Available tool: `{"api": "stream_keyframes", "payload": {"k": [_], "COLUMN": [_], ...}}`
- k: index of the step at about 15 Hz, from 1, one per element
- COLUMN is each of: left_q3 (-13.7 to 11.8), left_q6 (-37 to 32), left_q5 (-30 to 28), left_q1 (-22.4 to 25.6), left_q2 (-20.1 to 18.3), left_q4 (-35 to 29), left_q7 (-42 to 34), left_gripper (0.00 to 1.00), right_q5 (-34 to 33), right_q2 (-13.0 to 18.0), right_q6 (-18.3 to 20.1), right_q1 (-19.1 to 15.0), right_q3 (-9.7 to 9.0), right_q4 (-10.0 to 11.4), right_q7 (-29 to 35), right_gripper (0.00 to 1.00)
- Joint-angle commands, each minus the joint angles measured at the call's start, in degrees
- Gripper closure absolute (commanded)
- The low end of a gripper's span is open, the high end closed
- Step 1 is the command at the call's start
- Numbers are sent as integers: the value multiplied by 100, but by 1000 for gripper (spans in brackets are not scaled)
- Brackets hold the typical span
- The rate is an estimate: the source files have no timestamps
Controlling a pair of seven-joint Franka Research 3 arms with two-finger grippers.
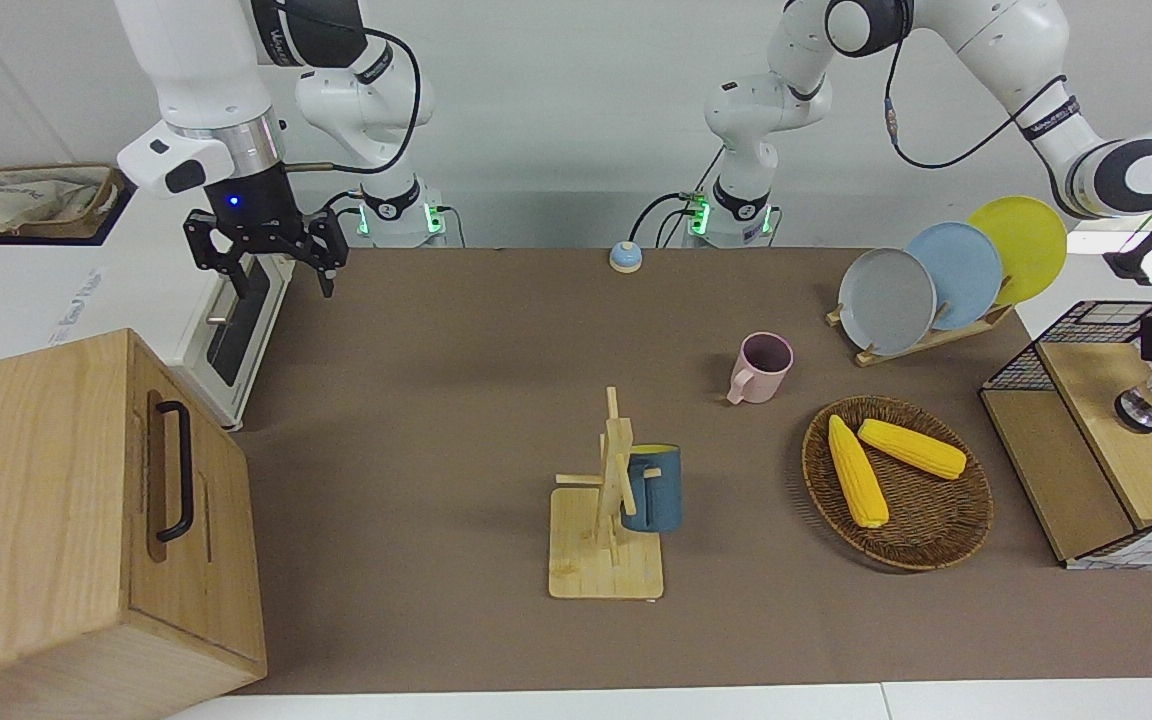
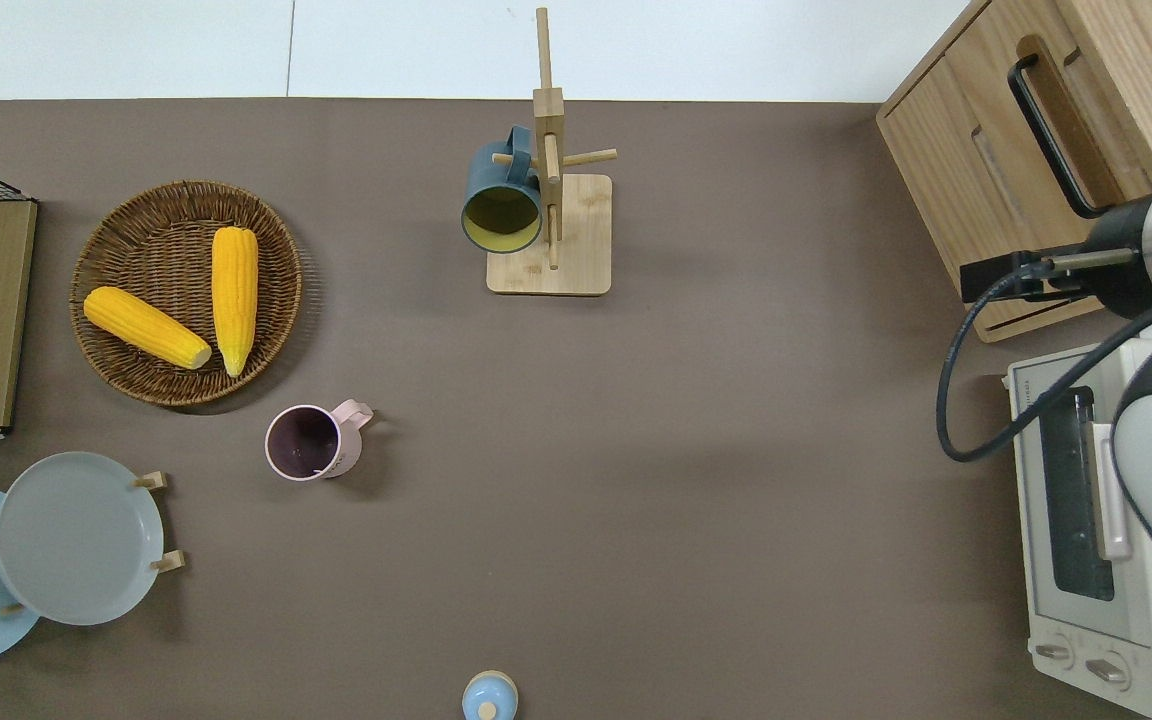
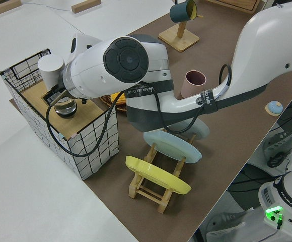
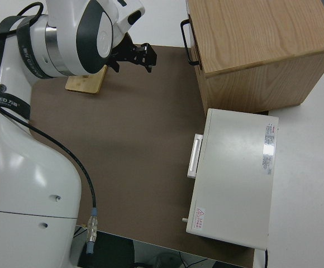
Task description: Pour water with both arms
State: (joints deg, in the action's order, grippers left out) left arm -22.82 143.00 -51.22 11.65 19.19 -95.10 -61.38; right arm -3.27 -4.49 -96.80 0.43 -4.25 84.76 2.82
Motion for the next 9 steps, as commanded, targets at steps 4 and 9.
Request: {"api": "stream_keyframes", "payload": {"k": [4, 9], "left_q3": [49, 23], "left_q6": [-26, -35], "left_q5": [-187, -170], "left_q1": [74, 83], "left_q2": [32, 32], "left_q4": [194, 194], "left_q7": [-137, -23], "left_gripper": [365, 0], "right_q5": [160, 160], "right_q2": [9, 9], "right_q6": [12, 12], "right_q1": [-34, -34], "right_q3": [-15, -15], "right_q4": [-12, -12], "right_q7": [43, 43], "right_gripper": [17, 17]}}
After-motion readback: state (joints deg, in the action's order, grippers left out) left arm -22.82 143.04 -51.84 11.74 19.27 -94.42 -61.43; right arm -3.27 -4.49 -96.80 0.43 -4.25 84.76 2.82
